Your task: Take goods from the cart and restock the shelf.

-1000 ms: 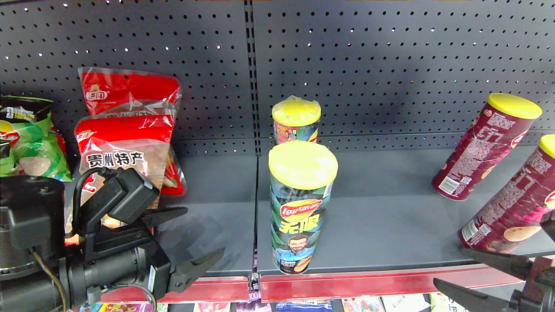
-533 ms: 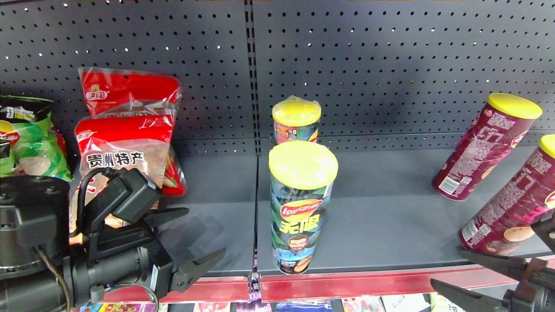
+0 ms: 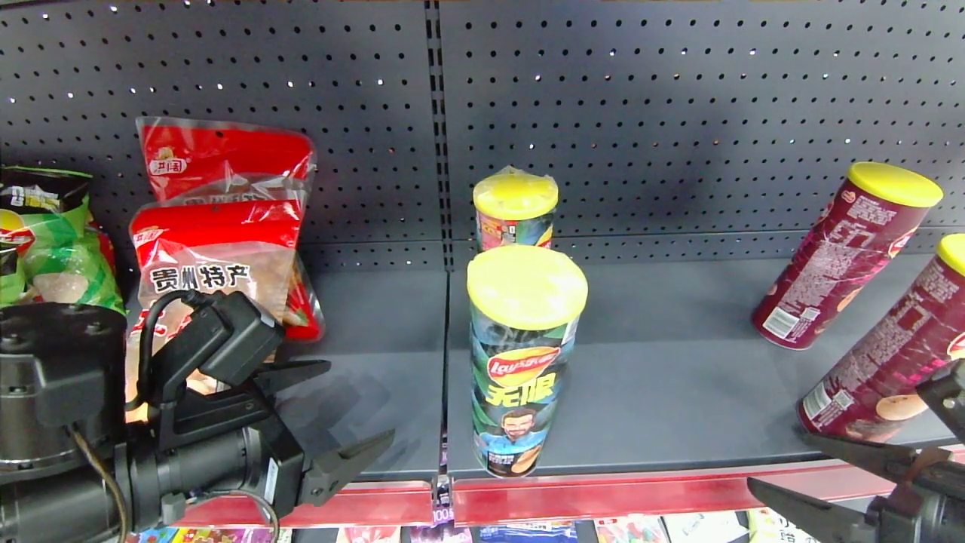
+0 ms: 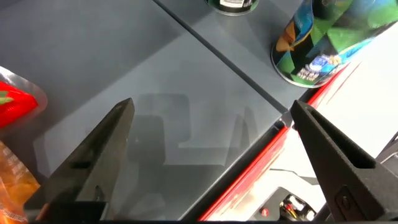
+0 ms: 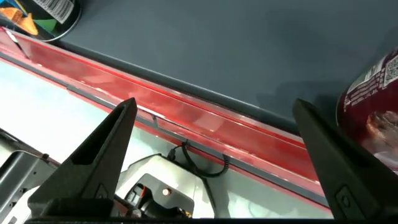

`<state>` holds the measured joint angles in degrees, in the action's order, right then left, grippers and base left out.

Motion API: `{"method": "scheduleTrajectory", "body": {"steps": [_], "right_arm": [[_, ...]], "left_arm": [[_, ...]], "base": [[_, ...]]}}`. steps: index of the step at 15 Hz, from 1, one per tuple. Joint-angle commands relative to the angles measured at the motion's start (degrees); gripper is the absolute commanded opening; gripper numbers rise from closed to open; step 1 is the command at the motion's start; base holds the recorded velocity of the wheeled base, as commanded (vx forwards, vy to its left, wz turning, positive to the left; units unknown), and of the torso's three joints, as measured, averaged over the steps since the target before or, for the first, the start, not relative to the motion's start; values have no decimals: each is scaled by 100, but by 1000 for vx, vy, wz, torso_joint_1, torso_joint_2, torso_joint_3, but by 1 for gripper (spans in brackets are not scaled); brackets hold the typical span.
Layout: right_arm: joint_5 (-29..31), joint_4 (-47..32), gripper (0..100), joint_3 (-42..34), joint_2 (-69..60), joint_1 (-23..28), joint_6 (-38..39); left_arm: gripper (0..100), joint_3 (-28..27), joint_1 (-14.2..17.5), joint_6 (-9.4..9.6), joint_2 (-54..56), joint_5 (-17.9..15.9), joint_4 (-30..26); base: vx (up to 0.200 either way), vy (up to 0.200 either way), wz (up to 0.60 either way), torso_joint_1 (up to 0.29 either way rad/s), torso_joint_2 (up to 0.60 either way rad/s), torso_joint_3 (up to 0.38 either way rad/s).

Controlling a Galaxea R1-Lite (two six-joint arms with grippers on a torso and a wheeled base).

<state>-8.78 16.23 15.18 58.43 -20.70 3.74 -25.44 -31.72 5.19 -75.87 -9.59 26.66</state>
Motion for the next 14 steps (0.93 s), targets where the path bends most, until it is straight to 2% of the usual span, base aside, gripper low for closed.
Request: {"method": "scheduleTrajectory", "body": {"steps": [1, 4, 14], "right_arm": [[-1, 91, 100, 20, 116, 92, -5], [16, 416, 100, 12, 353, 215, -14], [201, 425, 100, -15, 441, 215, -5]], "left_arm": [[100, -22, -1, -1, -24, 1, 6], [100, -40, -1, -1, -33, 1, 6], [100, -40, 26, -1, -50, -7, 6]], "base": [[0, 0, 0, 0, 0, 0], [0, 0, 0, 0, 0, 0], [0, 0, 0, 0, 0, 0]]}}
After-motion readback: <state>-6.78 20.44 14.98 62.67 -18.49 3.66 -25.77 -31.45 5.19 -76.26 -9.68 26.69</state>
